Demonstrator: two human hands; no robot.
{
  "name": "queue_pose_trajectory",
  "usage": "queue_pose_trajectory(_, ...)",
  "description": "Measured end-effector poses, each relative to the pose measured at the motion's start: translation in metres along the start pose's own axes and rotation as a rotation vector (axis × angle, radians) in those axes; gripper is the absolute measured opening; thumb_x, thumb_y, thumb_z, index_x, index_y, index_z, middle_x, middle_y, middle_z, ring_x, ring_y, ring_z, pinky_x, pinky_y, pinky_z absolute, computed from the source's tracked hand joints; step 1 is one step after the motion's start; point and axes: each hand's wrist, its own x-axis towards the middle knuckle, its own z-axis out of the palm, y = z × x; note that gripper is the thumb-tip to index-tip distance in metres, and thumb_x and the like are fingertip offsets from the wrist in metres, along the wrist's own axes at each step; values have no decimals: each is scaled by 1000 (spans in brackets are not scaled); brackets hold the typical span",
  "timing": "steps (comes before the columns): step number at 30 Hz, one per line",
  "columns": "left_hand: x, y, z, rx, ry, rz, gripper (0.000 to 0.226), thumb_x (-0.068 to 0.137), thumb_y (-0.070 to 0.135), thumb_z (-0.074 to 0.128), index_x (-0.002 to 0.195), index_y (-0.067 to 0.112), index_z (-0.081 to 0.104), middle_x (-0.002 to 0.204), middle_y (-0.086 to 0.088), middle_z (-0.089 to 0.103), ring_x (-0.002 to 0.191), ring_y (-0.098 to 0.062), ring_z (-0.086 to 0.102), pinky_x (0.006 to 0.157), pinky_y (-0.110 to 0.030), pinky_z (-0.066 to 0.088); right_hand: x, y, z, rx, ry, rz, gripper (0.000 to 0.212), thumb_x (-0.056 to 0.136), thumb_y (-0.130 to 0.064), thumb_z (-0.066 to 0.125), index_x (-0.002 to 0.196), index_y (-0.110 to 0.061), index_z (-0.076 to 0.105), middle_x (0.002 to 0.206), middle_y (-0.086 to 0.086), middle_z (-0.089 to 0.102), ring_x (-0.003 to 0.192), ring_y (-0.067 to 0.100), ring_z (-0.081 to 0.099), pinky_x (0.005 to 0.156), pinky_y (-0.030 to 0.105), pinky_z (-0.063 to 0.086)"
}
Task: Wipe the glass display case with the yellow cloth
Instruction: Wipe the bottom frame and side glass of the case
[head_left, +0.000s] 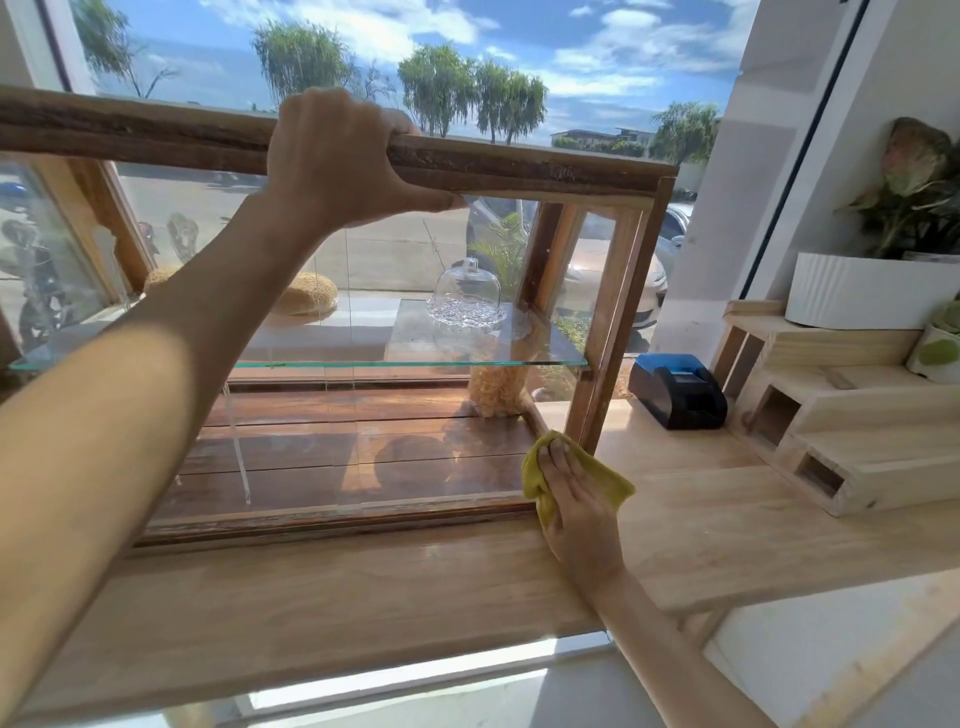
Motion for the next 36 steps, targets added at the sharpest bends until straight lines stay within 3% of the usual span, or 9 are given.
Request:
queue_pose_trajectory(4, 0, -1, 1, 3, 4, 9, 92, 57, 89, 39, 100, 15, 72, 61, -15, 65, 65, -30, 60, 67, -33, 41, -20, -2, -2, -136, -137, 77, 68, 57, 8, 79, 122, 1, 60, 126, 16, 60, 114, 28, 60, 93, 42, 48)
queue_pose_trajectory(9, 1, -1, 5, -3, 13, 15, 96, 56, 90, 38, 105, 14, 71, 63, -16, 66, 68, -31, 61, 71, -38, 44, -25, -7, 3, -281, -227, 112, 72, 36, 1, 86, 107, -1, 70, 107, 14, 71, 97, 24, 69, 82, 37, 54)
queue_pose_trajectory(14, 2, -3, 7, -2, 17, 23, 96, 57, 90, 38, 105, 14, 71, 64, -15, 66, 68, -30, 62, 71, -36, 44, -24, -13, -1, -308, -285, 162, 74, 33, -1, 88, 105, -2, 70, 102, 13, 72, 92, 22, 71, 84, 33, 52)
queue_pose_trajectory(18, 2, -4, 7, 4, 22, 37, 89, 60, 87, 42, 101, 14, 72, 64, -14, 66, 66, -29, 61, 67, -31, 37, -29, -23, -7, -102, -185, 176, 76, 50, 12, 80, 122, 0, 60, 121, 16, 64, 109, 27, 64, 98, 30, 42)
queue_pose_trajectory(22, 2, -3, 8, -14, 28, 27, 88, 60, 86, 41, 103, 16, 72, 67, -12, 67, 69, -28, 62, 67, -29, 32, -13, -64, 4, 154, -77, 27, 76, 71, 8, 71, 139, -7, 42, 141, 10, 49, 131, 18, 44, 109, 30, 35)
queue_pose_trajectory(25, 2, -3, 7, -14, 19, 10, 87, 59, 87, 41, 101, 17, 72, 71, -11, 69, 72, -28, 62, 69, -28, 31, 12, -102, 24, 261, -21, -103, 63, 78, 7, 65, 137, -4, 46, 141, 11, 49, 135, 19, 41, 107, 36, 40)
queue_pose_trajectory(29, 2, -2, 6, -15, 0, 6, 84, 60, 86, 45, 99, 16, 71, 72, -10, 69, 73, -27, 63, 70, -28, 31, 33, -135, 53, 223, -140, -426, 39, 90, -7, 48, 127, -5, 58, 134, 12, 56, 127, 23, 50, 107, 35, 38)
queue_pose_trajectory(32, 2, -4, 8, 0, -12, 7, 83, 62, 85, 46, 102, 16, 71, 74, -9, 69, 74, -26, 64, 69, -27, 31, 33, -140, 74, 149, -297, -676, 35, 94, -13, 42, 122, -6, 62, 128, 12, 61, 122, 25, 54, 102, 37, 44)
queue_pose_trajectory(36, 3, -5, 9, 9, 0, 5, 87, 60, 88, 42, 103, 18, 71, 72, -9, 69, 74, -26, 63, 69, -28, 33, 40, -136, 72, 60, -358, -757, 39, 90, -16, 37, 116, -12, 66, 121, 4, 65, 111, 19, 58, 92, 30, 46)
